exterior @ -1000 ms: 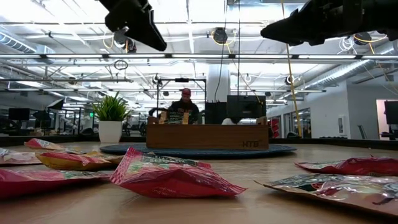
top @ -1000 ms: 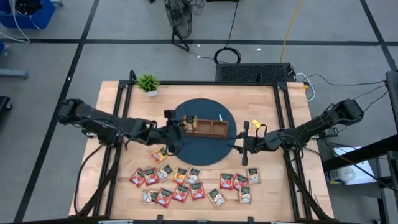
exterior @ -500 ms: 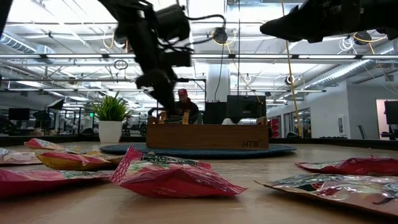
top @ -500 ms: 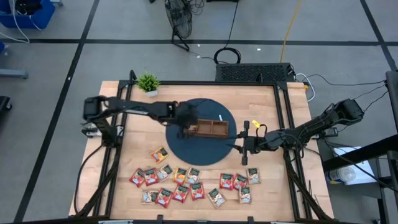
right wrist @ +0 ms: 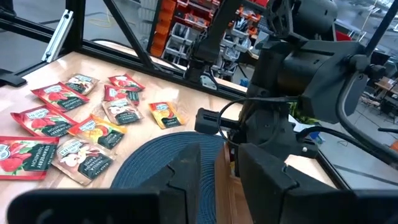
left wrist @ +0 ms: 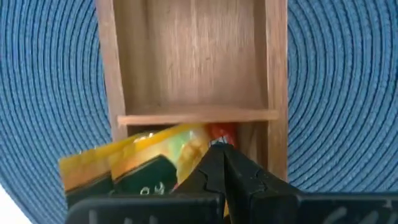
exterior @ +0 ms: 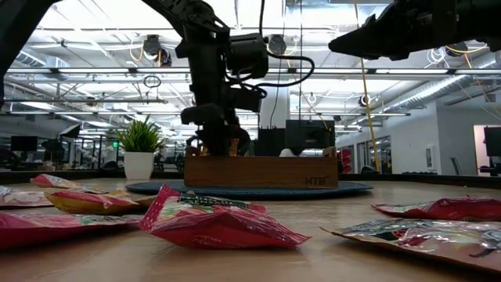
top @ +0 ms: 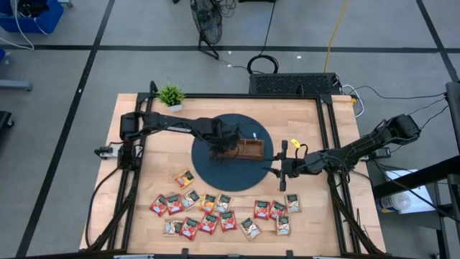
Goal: Pick & Place Tea
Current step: Put the yellow tea bag into the left section of the wooden organizer
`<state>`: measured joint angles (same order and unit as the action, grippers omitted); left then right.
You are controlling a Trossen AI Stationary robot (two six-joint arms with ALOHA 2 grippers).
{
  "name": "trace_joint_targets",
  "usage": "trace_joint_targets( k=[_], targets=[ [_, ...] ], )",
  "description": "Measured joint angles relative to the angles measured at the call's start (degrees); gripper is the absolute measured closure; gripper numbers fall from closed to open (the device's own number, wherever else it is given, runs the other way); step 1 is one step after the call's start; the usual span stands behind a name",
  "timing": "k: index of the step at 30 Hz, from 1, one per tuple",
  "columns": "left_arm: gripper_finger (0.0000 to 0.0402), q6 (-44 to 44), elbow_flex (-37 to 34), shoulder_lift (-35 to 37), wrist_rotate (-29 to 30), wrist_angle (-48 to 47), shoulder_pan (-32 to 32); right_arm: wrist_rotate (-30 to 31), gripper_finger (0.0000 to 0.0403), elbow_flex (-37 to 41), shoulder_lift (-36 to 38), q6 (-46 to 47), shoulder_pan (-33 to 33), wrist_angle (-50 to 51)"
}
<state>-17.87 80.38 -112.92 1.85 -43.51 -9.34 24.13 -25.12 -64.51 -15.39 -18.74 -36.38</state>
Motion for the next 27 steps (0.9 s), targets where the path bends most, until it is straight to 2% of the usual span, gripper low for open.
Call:
trace_joint_targets(
  k=[16,27],
  targets=[
    [0.04,4.51,0.0,-2.06,0.0,-0.27,-0.13,0.01,0.0305,0.0,0.0,0.82,0.0,-0.14],
    [0.0395,7.65,-0.09,-2.67,14.98,1.55,2.01,-0.1,0.0305,0.0,0.0,0.8,0.0,-0.2]
  ],
)
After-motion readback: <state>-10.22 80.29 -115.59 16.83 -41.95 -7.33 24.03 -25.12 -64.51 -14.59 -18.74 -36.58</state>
